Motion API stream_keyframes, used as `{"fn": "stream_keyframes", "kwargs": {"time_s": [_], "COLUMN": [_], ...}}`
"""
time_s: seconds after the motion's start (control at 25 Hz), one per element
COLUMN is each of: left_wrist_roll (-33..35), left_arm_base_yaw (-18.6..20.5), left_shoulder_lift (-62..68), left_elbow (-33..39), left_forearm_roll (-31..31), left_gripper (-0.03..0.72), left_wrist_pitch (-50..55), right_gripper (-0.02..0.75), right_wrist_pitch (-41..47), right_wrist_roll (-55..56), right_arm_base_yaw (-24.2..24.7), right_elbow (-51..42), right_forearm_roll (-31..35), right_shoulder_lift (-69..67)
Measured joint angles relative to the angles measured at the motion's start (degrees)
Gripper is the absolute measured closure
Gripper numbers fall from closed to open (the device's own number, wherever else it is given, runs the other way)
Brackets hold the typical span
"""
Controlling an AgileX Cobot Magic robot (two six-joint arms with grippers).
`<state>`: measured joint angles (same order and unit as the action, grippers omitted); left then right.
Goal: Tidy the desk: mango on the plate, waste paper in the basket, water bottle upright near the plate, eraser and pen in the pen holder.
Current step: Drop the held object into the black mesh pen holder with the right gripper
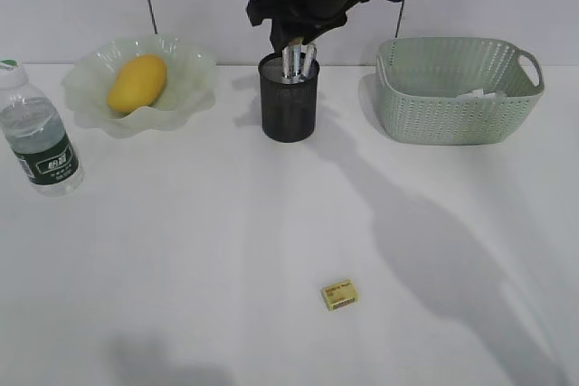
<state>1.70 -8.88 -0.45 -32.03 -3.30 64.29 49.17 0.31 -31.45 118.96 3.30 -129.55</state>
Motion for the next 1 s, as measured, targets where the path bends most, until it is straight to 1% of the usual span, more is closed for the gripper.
{"fn": "stream_keyframes", "kwargs": {"time_s": [0.2,0.32,0.48,0.56,0.64,0.72,0.8,1.0], "left_wrist_roll": [0.0,0.0,0.0,0.0,0.0,0.0,0.0,0.0], "left_arm_base_yaw": [0.0,0.0,0.0,0.0,0.0,0.0,0.0,0.0], "left_shoulder_lift": [0.0,0.0,0.0,0.0,0.0,0.0,0.0,0.0], "left_elbow": [0.0,0.0,0.0,0.0,0.0,0.0,0.0,0.0], "left_forearm_roll": [0.0,0.0,0.0,0.0,0.0,0.0,0.0,0.0], "left_gripper": [0.253,0.253,0.253,0.253,0.253,0.253,0.253,0.253], "left_wrist_pitch": [-0.1,-0.1,-0.1,-0.1,-0.1,-0.1,-0.1,-0.1], "right_gripper": [0.416,0.416,0.413,0.361,0.265,0.193,0.164,0.155], "right_wrist_pitch": [-4.6,-5.2,-5.5,-5.8,-5.8,-5.8,-5.7,-2.8], "right_wrist_roll": [0.4,1.6,2.0,2.1,2.2,2.2,2.2,2.2], "right_arm_base_yaw": [0.0,0.0,0.0,0.0,0.0,0.0,0.0,0.0], "right_elbow": [0.0,0.0,0.0,0.0,0.0,0.0,0.0,0.0], "right_forearm_roll": [-1.6,-3.3,-3.3,-2.9,-2.9,-2.8,-3.3,-3.3], "right_shoulder_lift": [-2.0,-3.1,-3.3,-3.3,-3.3,-3.3,-3.3,-3.0]}}
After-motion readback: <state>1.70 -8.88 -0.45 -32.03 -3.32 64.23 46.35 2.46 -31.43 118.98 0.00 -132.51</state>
